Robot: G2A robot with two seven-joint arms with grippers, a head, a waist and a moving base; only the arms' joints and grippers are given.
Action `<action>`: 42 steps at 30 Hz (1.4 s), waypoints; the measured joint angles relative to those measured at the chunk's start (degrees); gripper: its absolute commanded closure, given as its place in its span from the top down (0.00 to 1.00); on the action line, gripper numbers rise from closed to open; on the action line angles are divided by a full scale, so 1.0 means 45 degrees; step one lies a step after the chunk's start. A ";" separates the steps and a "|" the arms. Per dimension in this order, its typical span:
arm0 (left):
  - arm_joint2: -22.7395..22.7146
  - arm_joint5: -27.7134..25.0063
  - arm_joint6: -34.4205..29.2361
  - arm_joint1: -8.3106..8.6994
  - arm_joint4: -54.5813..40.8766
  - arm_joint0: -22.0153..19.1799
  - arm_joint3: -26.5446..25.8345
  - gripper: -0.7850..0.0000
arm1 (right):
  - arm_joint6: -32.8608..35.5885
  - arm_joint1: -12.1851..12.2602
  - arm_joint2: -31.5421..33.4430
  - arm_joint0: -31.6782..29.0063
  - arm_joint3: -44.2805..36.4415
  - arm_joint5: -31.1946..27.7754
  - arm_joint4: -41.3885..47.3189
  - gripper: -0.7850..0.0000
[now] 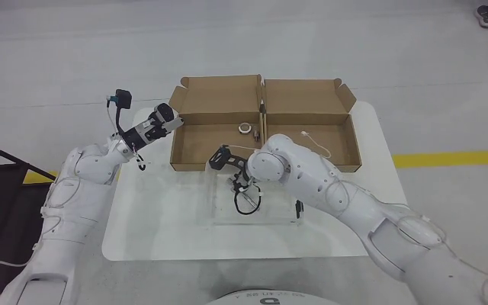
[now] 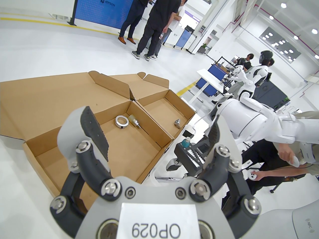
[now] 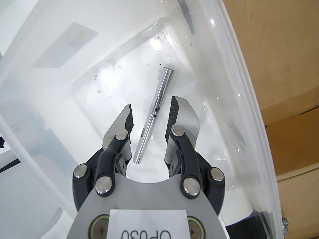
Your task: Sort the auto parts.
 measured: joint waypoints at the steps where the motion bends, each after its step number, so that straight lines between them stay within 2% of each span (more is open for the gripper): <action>1: 0.0000 0.0000 0.0000 0.0000 0.0000 0.0000 0.0000 1.00 | -0.0011 -0.0052 -0.0049 0.0028 0.0086 0.0018 -0.0005 0.38; 25: 0.0000 0.0000 0.0000 0.0000 0.0000 0.0000 0.0000 1.00 | -0.0083 -0.1045 -0.0595 0.0648 0.1845 0.0295 0.0085 0.32; 31: 0.0000 0.0000 0.0000 0.0000 0.0000 0.0000 0.0000 1.00 | -0.0207 -0.1152 -0.0592 0.0633 0.1857 0.0101 -0.0016 0.33; 42: 0.0000 0.0000 0.0000 0.0000 0.0000 0.0000 0.0000 1.00 | -0.0141 -0.1389 -0.0572 0.0659 0.2238 0.0494 -0.0173 0.29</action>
